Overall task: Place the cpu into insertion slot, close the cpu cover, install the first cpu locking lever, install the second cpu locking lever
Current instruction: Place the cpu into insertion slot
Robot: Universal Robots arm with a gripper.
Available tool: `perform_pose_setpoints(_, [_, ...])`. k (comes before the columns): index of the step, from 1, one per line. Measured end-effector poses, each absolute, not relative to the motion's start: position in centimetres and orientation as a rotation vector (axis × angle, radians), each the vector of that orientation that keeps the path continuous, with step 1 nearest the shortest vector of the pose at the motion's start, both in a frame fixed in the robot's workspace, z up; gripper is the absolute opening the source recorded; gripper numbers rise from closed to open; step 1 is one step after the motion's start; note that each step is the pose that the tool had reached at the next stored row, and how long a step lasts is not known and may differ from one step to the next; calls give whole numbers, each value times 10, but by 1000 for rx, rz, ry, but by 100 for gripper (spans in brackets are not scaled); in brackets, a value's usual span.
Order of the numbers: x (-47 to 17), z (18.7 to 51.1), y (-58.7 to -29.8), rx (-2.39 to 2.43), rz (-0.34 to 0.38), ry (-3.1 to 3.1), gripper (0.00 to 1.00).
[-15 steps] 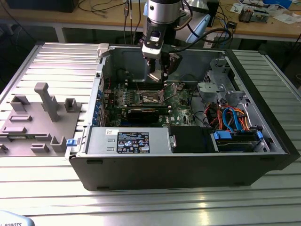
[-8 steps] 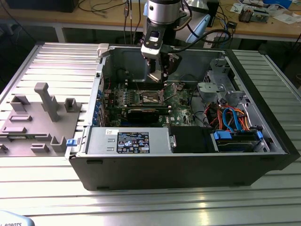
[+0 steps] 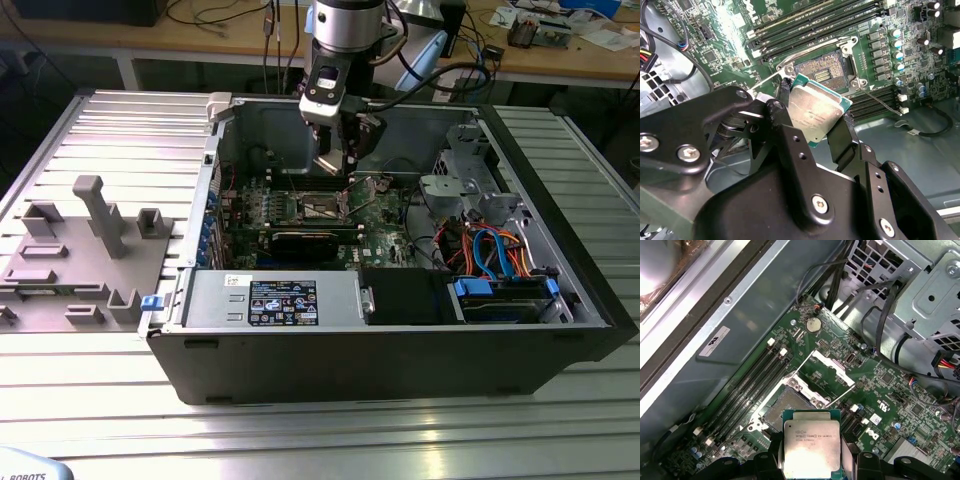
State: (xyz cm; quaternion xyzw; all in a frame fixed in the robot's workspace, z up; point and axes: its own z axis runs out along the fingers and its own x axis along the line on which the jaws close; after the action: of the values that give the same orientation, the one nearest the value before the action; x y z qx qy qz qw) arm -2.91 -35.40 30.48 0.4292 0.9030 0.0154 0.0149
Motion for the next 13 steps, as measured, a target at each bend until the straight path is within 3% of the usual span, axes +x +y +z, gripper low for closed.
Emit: perform_pose_setpoints(13, [-29, 304, -354, 1351, 47, 2802, 54])
